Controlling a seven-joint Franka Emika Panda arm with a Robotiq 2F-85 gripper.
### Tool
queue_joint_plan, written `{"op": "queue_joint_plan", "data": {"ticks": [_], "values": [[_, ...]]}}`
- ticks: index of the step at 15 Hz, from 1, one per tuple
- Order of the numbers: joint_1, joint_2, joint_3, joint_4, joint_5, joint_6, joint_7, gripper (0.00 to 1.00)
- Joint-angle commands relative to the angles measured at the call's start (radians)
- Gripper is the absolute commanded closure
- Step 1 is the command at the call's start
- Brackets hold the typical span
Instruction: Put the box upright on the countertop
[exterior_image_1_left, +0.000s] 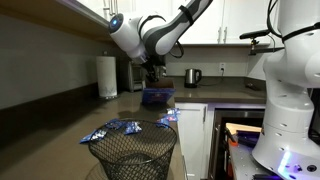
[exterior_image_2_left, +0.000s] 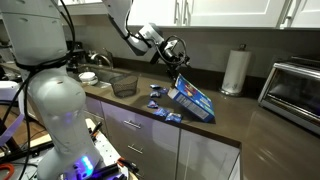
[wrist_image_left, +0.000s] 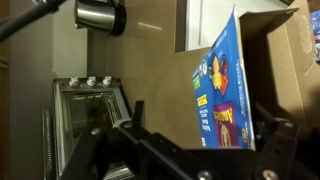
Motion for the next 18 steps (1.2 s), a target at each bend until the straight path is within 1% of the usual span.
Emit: {"op": "queue_joint_plan", "data": {"ticks": [1,12,18], "values": [[-0.035,-0.064,-0.008,-0.024,0.060,0.070,-0.105,0.00],[-0.085,-0.079,-0.061,0.012,0.131,0.104,-0.208,0.00],[-0.094,-0.077,-0.077,0.051,0.154,0.105,-0.207,0.00]]}}
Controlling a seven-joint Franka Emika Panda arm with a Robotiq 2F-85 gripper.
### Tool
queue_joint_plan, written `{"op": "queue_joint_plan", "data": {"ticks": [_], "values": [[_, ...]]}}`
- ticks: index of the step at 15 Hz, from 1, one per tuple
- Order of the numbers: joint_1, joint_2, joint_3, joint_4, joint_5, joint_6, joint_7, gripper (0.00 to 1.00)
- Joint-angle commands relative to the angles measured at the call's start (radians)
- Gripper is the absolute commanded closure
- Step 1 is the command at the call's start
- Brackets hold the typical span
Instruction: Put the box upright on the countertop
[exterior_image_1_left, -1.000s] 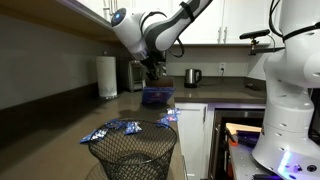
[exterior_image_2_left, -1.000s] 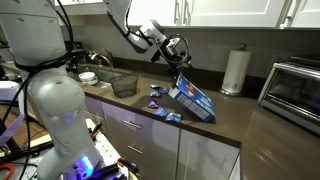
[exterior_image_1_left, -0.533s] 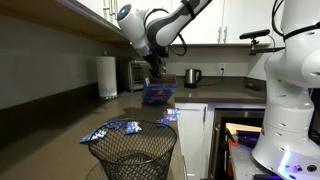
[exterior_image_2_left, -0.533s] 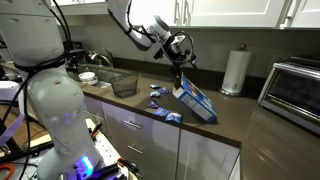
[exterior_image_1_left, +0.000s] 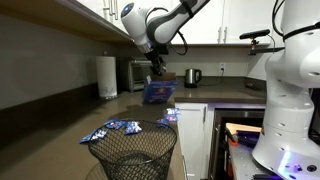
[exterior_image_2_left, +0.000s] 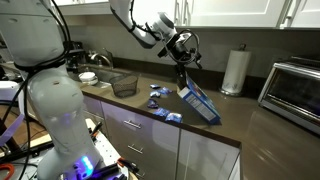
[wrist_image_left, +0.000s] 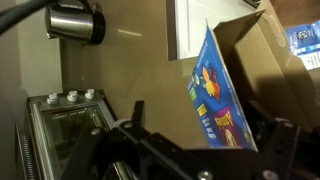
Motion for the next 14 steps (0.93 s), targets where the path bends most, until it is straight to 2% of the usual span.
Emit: {"op": "queue_joint_plan", "data": {"ticks": [1,14], "values": [[-0.021,-0.010,0.001,0.027,0.034,0.016,-0.037,0.00],[-0.032,0.016,-0.016,0.080,0.013,-0.024,0.008,0.00]]}}
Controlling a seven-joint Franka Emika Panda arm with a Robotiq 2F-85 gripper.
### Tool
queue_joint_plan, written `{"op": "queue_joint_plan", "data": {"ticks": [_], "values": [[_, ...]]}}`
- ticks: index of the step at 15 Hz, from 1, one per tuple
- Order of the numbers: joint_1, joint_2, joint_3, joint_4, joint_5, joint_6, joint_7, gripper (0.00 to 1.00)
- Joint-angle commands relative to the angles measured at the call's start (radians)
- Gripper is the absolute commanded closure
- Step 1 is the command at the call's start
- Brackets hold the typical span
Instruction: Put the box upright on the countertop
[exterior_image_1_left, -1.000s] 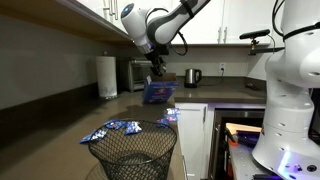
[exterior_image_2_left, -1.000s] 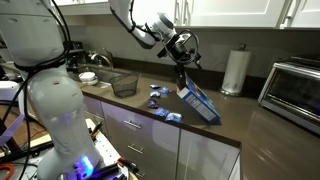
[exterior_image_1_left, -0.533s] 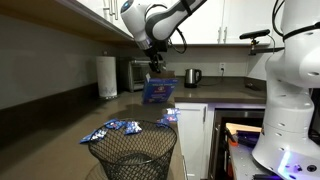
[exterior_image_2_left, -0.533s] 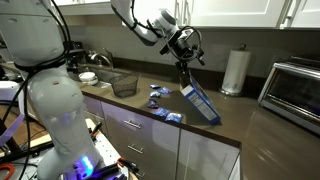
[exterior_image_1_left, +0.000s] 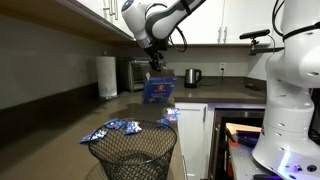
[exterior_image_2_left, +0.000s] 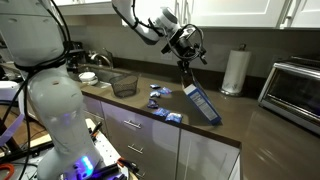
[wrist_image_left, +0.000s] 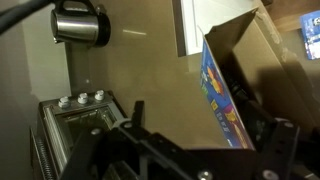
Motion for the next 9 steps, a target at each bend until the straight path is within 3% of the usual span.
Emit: {"op": "queue_joint_plan", "data": {"ticks": [1,9], "values": [[-0.024,0.019,0.001,0.032,0.008,-0.021,0.010,0.00],[-0.040,0.034,-0.013,0.030,-0.007,-0.023,0.068,0.00]]}}
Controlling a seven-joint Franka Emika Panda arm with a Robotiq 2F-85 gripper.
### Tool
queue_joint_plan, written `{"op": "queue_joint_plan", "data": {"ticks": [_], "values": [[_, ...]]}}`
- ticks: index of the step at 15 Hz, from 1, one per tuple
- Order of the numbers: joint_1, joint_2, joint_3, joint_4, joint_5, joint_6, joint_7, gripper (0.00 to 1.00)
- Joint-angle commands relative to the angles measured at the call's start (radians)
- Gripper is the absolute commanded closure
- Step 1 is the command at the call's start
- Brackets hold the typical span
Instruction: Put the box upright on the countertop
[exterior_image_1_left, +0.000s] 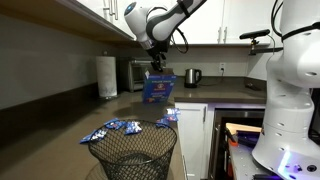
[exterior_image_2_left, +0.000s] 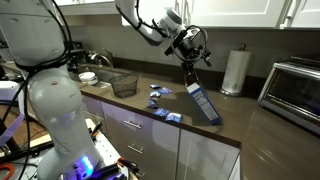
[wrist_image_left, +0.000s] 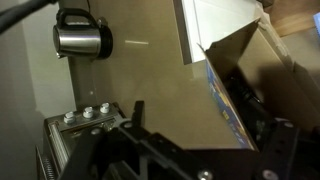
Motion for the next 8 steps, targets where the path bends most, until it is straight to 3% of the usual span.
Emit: {"op": "queue_joint_plan", "data": {"ticks": [1,8], "values": [[-0.013,0.015,0.006,0.014,-0.006,-0.021,0.037,0.00],[-0.017,0.014,-0.003,0.015,-0.006,-0.026,0.080,0.00]]}}
